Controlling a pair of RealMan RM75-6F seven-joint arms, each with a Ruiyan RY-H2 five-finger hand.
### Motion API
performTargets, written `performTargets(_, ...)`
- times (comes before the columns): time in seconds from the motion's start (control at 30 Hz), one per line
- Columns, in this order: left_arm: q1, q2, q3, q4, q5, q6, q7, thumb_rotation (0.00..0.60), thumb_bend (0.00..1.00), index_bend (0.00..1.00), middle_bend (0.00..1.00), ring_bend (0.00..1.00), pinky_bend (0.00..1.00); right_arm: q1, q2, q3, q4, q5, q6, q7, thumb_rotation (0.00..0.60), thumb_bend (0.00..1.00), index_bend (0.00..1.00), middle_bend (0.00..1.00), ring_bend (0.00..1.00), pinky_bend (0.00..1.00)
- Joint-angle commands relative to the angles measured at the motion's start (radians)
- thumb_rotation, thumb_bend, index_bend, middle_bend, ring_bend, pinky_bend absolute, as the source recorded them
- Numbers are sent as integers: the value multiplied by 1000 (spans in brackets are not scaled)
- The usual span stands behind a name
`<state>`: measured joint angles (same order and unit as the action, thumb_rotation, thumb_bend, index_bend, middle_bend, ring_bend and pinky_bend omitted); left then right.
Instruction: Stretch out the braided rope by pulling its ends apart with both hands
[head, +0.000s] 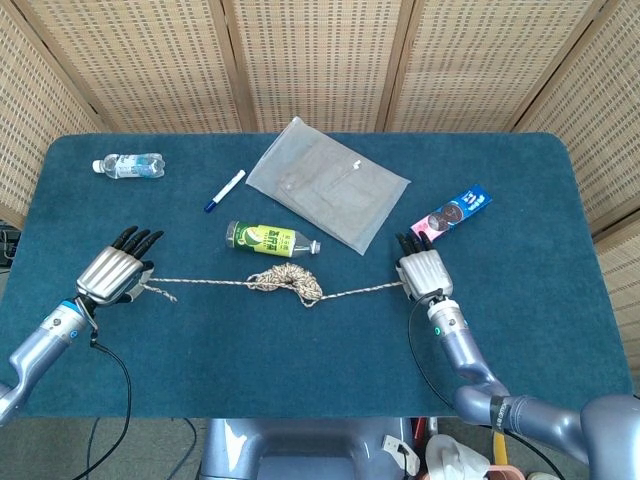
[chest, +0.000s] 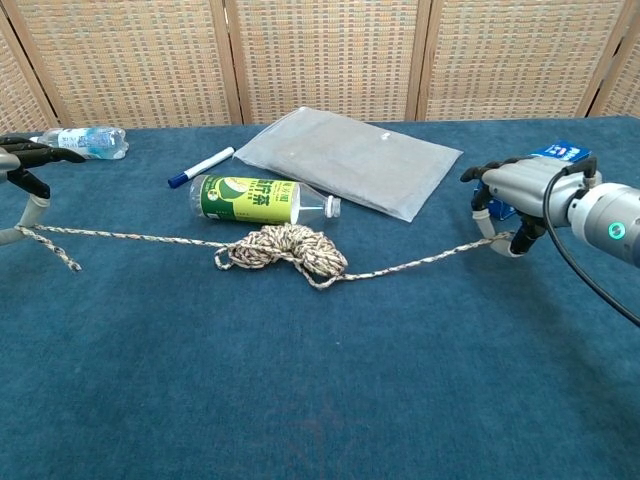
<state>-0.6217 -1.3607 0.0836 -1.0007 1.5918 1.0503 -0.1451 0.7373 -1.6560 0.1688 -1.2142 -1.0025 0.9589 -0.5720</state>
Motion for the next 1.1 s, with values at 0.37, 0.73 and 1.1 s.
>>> performTargets(0.37,8,-5,-6,19,-2,-5,-12,600,840,874,0,0,0,-12,53,0,-20,41,22,-79,600,384,679,48,0,0)
performTargets(0.73,9,-12,-10,17,5,-1,-17,600,840,875,0,0,0,-17,80,1,-52,70,14,-86,600,383,667,49,0,0)
performTargets(1.1,23,22,-14,-30,2,16,-43,600,0,0,0,0,0,-32,118,10,-106,40,20,0,600,0,0,0,0,0)
